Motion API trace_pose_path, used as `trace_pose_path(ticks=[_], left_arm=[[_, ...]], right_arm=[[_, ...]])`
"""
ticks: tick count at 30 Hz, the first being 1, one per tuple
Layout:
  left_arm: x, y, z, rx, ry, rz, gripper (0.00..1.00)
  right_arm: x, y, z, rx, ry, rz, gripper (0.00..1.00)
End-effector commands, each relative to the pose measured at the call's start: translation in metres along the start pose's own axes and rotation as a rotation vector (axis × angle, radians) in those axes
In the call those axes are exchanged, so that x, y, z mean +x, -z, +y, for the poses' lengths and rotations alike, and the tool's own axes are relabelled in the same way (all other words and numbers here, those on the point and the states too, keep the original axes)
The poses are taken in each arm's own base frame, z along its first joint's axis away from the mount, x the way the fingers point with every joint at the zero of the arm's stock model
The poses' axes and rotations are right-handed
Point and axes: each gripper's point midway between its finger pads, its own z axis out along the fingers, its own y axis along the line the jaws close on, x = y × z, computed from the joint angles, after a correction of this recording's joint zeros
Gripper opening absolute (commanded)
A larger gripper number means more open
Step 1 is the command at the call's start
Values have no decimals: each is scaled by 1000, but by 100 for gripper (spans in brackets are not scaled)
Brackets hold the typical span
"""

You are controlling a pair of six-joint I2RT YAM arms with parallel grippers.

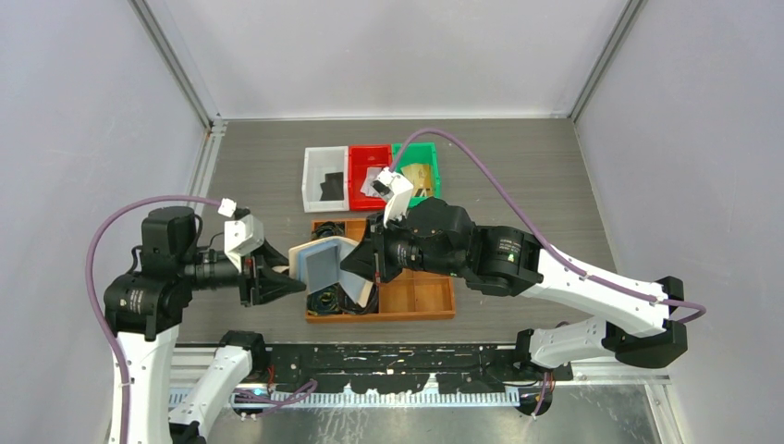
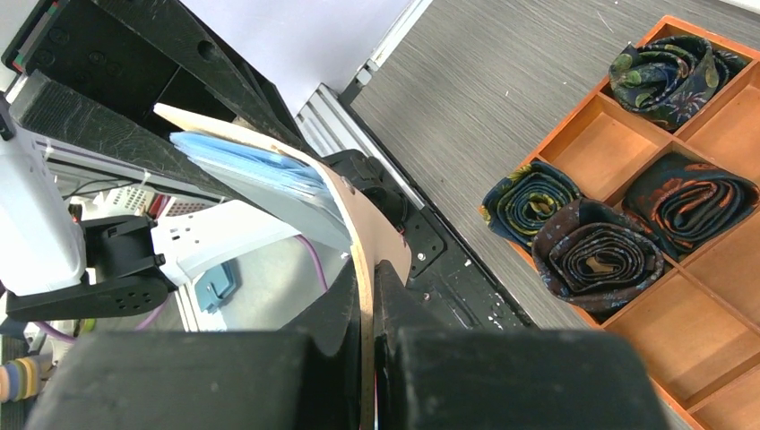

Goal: Take the credit cards out of the card holder
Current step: Remove the credit card from the card holder.

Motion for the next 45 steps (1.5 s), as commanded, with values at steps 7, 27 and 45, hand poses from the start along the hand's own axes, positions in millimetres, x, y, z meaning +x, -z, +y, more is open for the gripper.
trace_pose_path(ticks=[7,27,45], left_arm=[[-14,-2,13,-61,-30,-79,33],[-36,-5,1,27,92,-155,11],[-7,13,54,-203,-218,127,0]], right_arm=[[-23,12,29,-132,-4,-77,1],[-20,14,51,-297,26,-111,13],[-53,33,-8,-28,230,-283,99]])
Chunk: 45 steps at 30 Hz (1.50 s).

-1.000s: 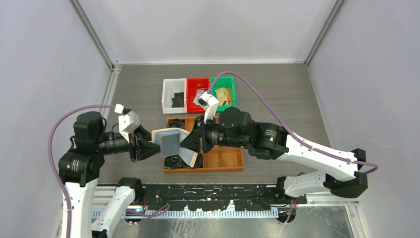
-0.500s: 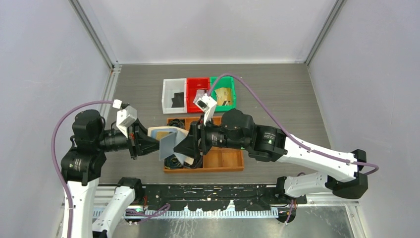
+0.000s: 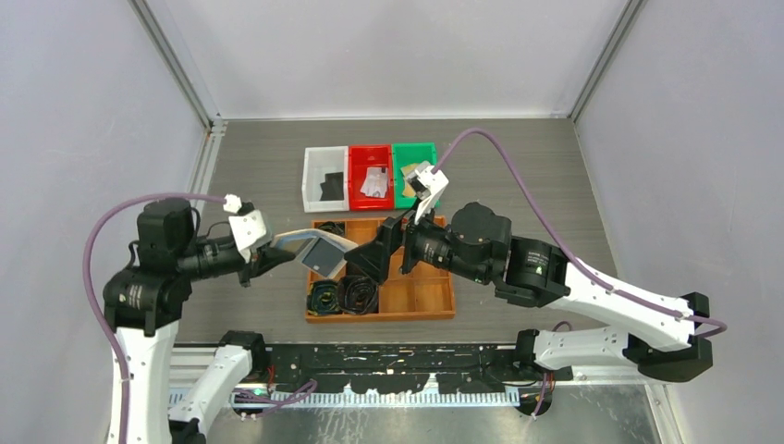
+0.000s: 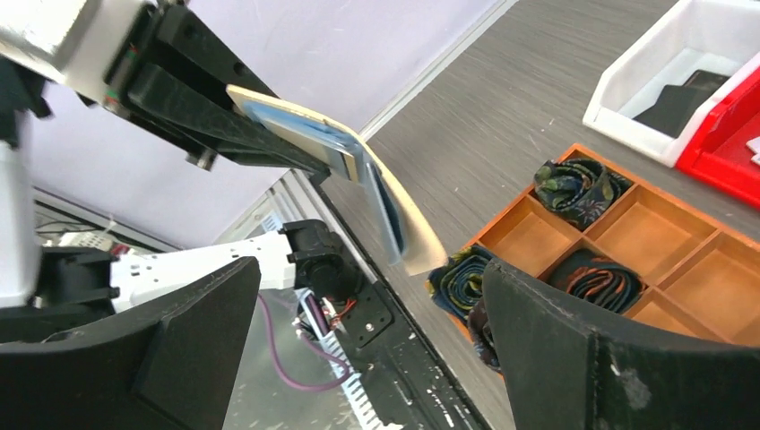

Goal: Take the credit cards out of the card holder
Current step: Remove the credit card from the card holder.

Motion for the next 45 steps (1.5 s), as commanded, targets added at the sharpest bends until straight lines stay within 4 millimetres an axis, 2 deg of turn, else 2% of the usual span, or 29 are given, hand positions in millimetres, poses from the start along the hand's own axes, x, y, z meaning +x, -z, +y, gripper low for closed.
trace_pose_path(ticks=[1,3,6,11,16,23,28,33,36,37,38,39,42,45], left_arm=[[-16,4,-13,124,99,24,0],[-26,6,-37,263,227,-1,0],[-41,8,-58,410,415,-46,0],[-60,8,-61,500,611,-83,3],[-75,9,-61,569,733,-130,6],[-81,12,-66,600,768,-168,8],[-81,13,-68,618,751,-183,9],[-78,5,-58,561,790,-169,7],[-73,3,-56,518,783,-150,10],[-70,2,-56,500,779,-138,13],[-67,2,-55,484,777,-123,20],[-63,1,-54,457,783,-103,32],[-53,-2,-47,384,793,-44,64],[-51,-1,-49,381,796,-25,80]], right_arm=[[-22,-2,9,-28,125,-30,100],[-18,-4,22,-101,171,11,100],[-11,-6,39,-217,200,64,99],[-12,-9,55,-346,182,87,96],[-19,-21,55,-414,101,90,89],[-24,-27,66,-559,0,110,69],[-18,-33,67,-592,-43,169,49],[-15,-34,70,-614,-65,200,35],[-15,-33,72,-623,-68,198,24],[-17,-34,71,-621,-69,191,16],[-18,-35,70,-611,-72,185,5],[-19,-35,68,-606,-78,181,1],[-23,-33,63,-607,-92,148,1],[-33,-25,60,-620,-108,88,1]])
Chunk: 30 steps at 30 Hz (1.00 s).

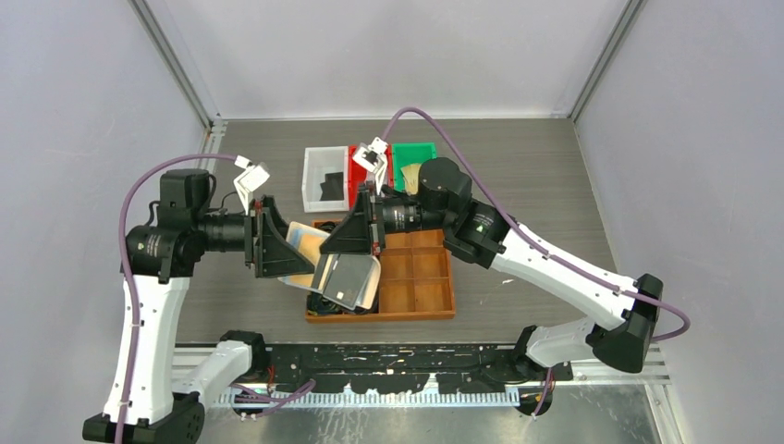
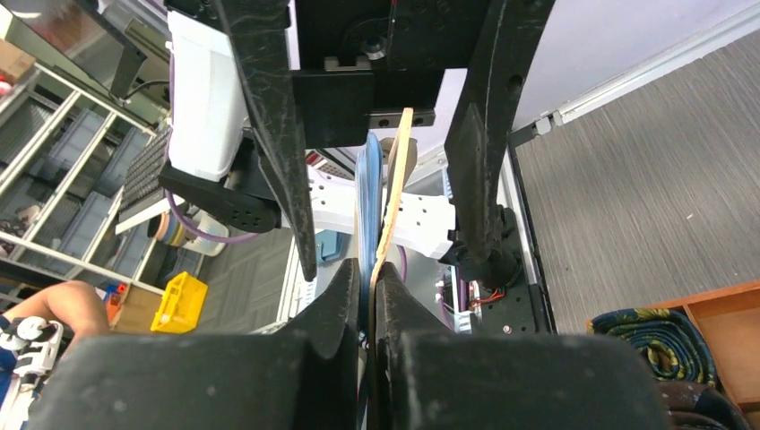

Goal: Take the credit cards out of the card holder
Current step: Remove the credit card from the card holder.

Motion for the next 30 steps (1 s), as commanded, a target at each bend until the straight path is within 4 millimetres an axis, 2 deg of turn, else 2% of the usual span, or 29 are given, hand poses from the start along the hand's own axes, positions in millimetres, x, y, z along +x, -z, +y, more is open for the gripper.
trace_pose_path(ticks=[1,7,14,20,25,27,30], left_arm=[[9,5,3,-63,-20,26,83],[5,0,-7,17,19,-44,82],[-10,-3,-10,52,55,-133,83],[-21,-2,-14,36,49,-169,71],[-15,1,-28,70,-64,-176,72],[-15,2,-33,69,-124,-187,72],[-20,3,-31,38,-184,-213,71]], right_arm=[[-29,19,27,-81,58,-137,1],[-37,29,23,-71,59,-268,1],[-41,41,24,-98,49,-391,1],[-46,46,19,-70,42,-449,1],[-52,58,26,-67,62,-505,1],[-50,58,27,-73,58,-491,1],[-46,53,28,-94,40,-459,1]])
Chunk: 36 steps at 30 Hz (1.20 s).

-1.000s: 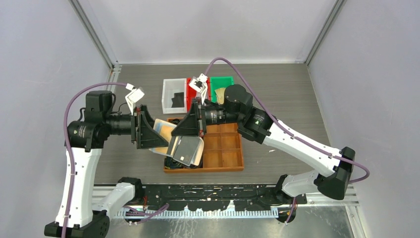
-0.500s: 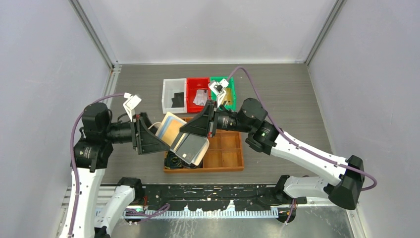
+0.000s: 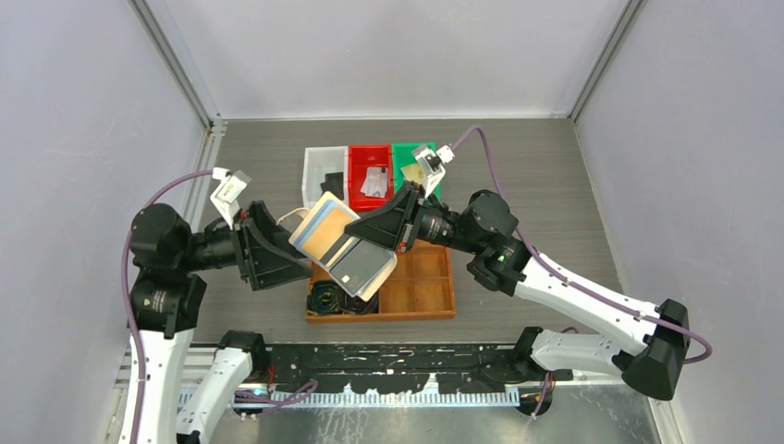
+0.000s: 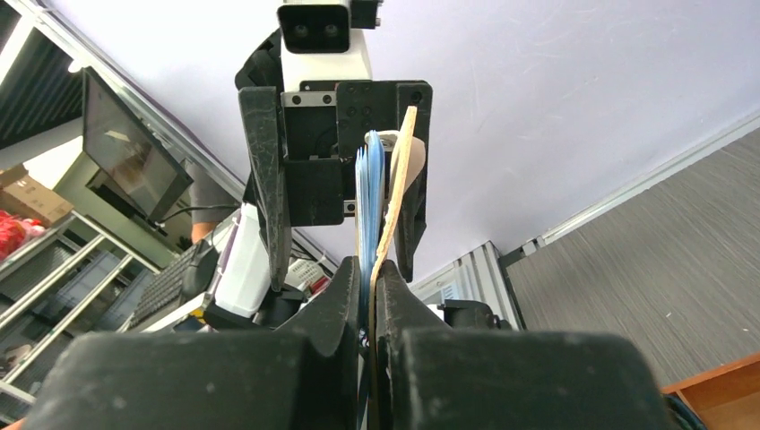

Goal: Take the credit cards out of the card holder
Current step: Remove the credit card from the card holder.

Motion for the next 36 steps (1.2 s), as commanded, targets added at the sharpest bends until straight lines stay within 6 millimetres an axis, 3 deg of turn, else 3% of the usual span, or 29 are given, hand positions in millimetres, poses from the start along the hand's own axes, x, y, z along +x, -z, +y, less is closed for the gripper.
trace_pose_path(ticks=[1,8,16,30,33,35,36], left_arm=[[-13,2,-9,-11,-197,-54,70],[-22,7,-2,-115,-351,-103,70],[-18,5,16,-146,-278,-105,50],[-19,-1,15,-85,-102,-87,23],[-16,-3,18,-75,-59,-79,27],[-15,-3,19,-59,-44,-74,42],[-14,-3,19,-58,-40,-74,43]], right_arm=[[-22,0,32,-110,24,-63,1],[-14,-5,34,-141,-8,-20,1],[-9,-16,34,-158,-17,4,1],[-5,-24,29,-158,-9,-3,1],[-5,-25,30,-163,-9,-2,1],[-5,-26,29,-164,-10,-2,1],[-5,-26,29,-163,-9,-3,1]])
